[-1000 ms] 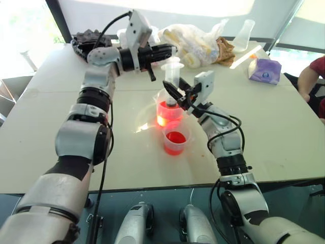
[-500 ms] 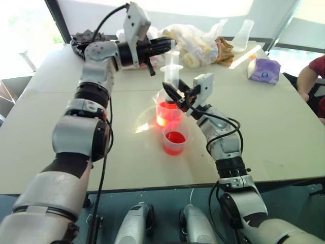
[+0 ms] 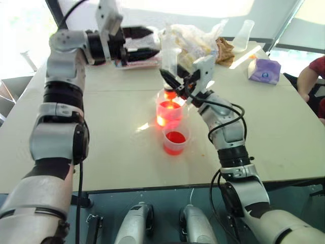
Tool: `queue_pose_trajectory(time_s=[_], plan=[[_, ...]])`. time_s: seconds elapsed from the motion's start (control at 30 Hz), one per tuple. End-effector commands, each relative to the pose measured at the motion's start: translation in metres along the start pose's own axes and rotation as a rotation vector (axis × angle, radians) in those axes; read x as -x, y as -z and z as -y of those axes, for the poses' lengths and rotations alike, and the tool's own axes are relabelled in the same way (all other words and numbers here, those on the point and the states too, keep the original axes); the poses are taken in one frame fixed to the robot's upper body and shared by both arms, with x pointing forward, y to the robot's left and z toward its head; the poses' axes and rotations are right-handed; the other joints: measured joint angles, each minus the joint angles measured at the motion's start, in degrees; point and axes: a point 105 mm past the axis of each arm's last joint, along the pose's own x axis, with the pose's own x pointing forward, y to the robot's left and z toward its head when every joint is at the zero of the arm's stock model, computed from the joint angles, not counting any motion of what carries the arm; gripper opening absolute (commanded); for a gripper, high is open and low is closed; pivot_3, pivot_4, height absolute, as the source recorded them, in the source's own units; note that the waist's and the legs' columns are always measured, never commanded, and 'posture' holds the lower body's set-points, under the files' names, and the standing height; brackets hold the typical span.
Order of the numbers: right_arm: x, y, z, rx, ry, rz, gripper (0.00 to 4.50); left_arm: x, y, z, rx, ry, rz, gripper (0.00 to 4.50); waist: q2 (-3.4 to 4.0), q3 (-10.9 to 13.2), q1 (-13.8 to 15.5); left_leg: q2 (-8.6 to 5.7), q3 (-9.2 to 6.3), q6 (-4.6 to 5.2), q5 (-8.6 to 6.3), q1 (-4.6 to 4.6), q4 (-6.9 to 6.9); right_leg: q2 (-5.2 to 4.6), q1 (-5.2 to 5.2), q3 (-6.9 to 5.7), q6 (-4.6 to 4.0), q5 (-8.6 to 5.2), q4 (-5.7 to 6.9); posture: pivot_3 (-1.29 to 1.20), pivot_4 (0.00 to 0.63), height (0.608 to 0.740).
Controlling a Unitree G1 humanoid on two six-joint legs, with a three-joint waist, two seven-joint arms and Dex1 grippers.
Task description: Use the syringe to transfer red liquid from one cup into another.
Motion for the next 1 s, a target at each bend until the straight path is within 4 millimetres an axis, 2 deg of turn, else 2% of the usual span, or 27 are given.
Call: queue_pose_trajectory(time_s=[0.03, 0.17, 0.33, 0.43, 0.5, 0.77, 1.0], plan=[[-0.001, -0.026, -0.001, 0.034, -0.007, 0.08, 1.41, 0.026, -0.018, -0.002, 0.006, -0.045, 0.026, 3.05, 0.01, 0.0, -0.2, 0.04, 0.01, -0.01, 0.0, -0.01, -0.01, 0.04, -0.03, 0.02, 0.0, 0.0, 0.0, 0.0, 0.15, 0.74], [-0.001, -0.039, 0.004, 0.008, 0.025, 0.12, 1.41, 0.048, -0.023, -0.006, 0.058, -0.166, 0.071, 3.05, 0.01, 0.0, 0.1, 0.07, -0.01, -0.04, 0.02, -0.01, -0.01, 0.04, -0.03, 0.09, 0.0, 0.0, 0.01, 0.0, 0.15, 0.74], [0.001, -0.064, 0.007, -0.016, 0.045, 0.169, 1.41, 0.054, -0.023, 0.002, 0.088, -0.226, 0.092, 3.05, 0.0, 0.0, 0.6, 0.01, -0.11, -0.04, 0.01, 0.0, 0.02, -0.03, 0.06, 0.13, 0.0, 0.0, 0.0, 0.0, 0.15, 0.74], [0.018, -0.089, -0.004, -0.026, 0.006, 0.189, 1.41, 0.055, -0.02, 0.01, 0.102, -0.232, 0.09, 3.05, 0.0, 0.0, 0.6, -0.01, -0.14, -0.04, 0.0, -0.02, 0.02, -0.15, 0.03, 0.13, -0.01, 0.0, 0.01, 0.0, 0.15, 0.74], [0.029, -0.094, -0.015, -0.036, -0.023, 0.166, 1.41, 0.054, -0.019, 0.011, 0.106, -0.236, 0.091, 3.05, -0.01, 0.0, 0.6, -0.01, -0.17, -0.05, 0.0, -0.03, 0.01, -0.19, 0.02, 0.12, -0.01, 0.0, 0.01, 0.0, 0.15, 0.74], [0.059, -0.081, -0.047, -0.163, -0.019, 0.053, 1.41, 0.037, -0.027, 0.01, 0.094, -0.167, 0.117, 3.05, -0.03, 0.0, 0.6, 0.0, -0.16, -0.06, 0.01, 0.02, -0.01, -0.19, 0.06, 0.12, -0.02, 0.0, -0.01, 0.0, 0.15, 0.74], [0.071, -0.059, -0.057, -0.236, 0.035, -0.003, 1.41, -0.006, -0.055, 0.019, 0.049, 0.031, 0.204, 3.05, -0.04, 0.0, 1.6, -0.03, -0.09, 0.2, -0.12, 0.02, 0.1, -0.04, 0.16, 0.12, -0.02, 0.0, -0.06, 0.0, 0.15, 0.74]])
